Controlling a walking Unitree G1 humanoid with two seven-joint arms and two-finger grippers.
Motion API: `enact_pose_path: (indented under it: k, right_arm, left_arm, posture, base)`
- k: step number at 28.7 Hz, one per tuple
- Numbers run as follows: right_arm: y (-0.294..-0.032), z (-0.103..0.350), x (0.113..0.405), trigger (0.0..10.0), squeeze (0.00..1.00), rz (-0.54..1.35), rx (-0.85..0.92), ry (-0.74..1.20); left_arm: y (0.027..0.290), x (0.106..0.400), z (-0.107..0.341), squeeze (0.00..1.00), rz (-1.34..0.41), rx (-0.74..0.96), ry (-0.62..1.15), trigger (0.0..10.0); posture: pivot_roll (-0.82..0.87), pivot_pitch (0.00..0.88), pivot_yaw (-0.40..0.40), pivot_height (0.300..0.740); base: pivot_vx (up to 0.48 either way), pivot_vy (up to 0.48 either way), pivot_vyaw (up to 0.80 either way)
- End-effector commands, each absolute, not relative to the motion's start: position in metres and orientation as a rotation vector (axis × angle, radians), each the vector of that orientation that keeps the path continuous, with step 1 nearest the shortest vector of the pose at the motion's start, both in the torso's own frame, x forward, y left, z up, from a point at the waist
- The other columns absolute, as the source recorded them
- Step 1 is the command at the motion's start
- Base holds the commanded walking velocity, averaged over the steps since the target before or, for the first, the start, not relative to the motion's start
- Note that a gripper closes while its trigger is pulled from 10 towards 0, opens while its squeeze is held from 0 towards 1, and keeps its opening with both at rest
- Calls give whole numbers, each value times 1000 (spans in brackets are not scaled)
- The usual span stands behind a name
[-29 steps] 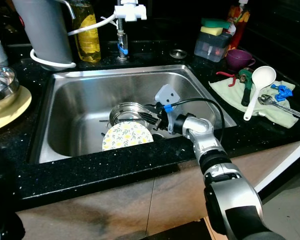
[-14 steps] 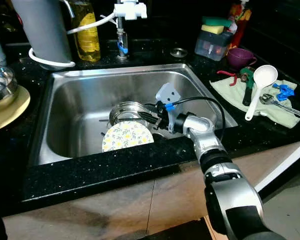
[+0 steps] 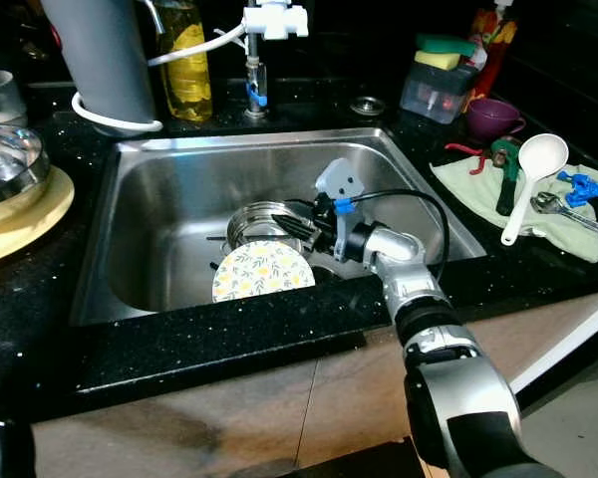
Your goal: Kitchen organization
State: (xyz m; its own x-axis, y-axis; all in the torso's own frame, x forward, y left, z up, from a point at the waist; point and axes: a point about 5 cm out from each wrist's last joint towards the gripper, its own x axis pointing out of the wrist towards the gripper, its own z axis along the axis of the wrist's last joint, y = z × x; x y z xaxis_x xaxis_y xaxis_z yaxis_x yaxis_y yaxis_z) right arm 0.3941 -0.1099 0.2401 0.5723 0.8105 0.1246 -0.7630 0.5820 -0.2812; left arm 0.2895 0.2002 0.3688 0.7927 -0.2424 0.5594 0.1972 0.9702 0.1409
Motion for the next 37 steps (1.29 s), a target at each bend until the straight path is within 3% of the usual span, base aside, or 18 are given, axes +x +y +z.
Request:
enact_pose_path:
  k: [1, 3, 7, 11, 14, 20, 27, 37]
  right_arm:
    - [-117, 236, 394, 10000, 0, 898, -158, -248]
    - [-120, 236, 393, 10000, 0, 878, -139, -259]
    - [-128, 241, 394, 10000, 0, 805, -74, -297]
    - [-136, 251, 393, 10000, 0, 653, 20, -361]
    - [-147, 260, 387, 10000, 0, 469, 139, -440]
    - [-161, 262, 369, 10000, 0, 271, 270, -515]
    - [-158, 249, 341, 10000, 0, 247, 325, -500]
    - [-141, 245, 322, 10000, 0, 326, 293, -450]
  left_arm:
    - [180, 284, 361, 0, -410, 111, -558, 10000]
    - [161, 280, 347, 0, -558, 199, -465, 10000]
    - [157, 287, 326, 0, -559, 325, -321, 10000]
    - [169, 300, 312, 0, -405, 310, -227, 10000]
    - [177, 304, 307, 0, -259, 207, -199, 10000]
    - [173, 304, 300, 0, -200, 212, -178, 10000]
    - [168, 313, 295, 0, -172, 159, -157, 10000]
    - [161, 315, 281, 0, -201, 128, -121, 10000]
  posture:
    - [34, 172, -57, 740]
    - [33, 171, -57, 740]
    - [34, 168, -56, 740]
    - [33, 165, -54, 740]
    - [31, 160, -46, 740]
    - [26, 156, -24, 740]
    - [24, 152, 32, 740]
    - [-1, 156, 40, 740]
  base:
    - [0, 0, 0]
    - [0, 0, 0]
    - [0, 0, 0]
    - [0, 0, 0]
    - [0, 0, 0]
    - [0, 0, 0]
    - [0, 0, 0]
    - [0, 0, 0]
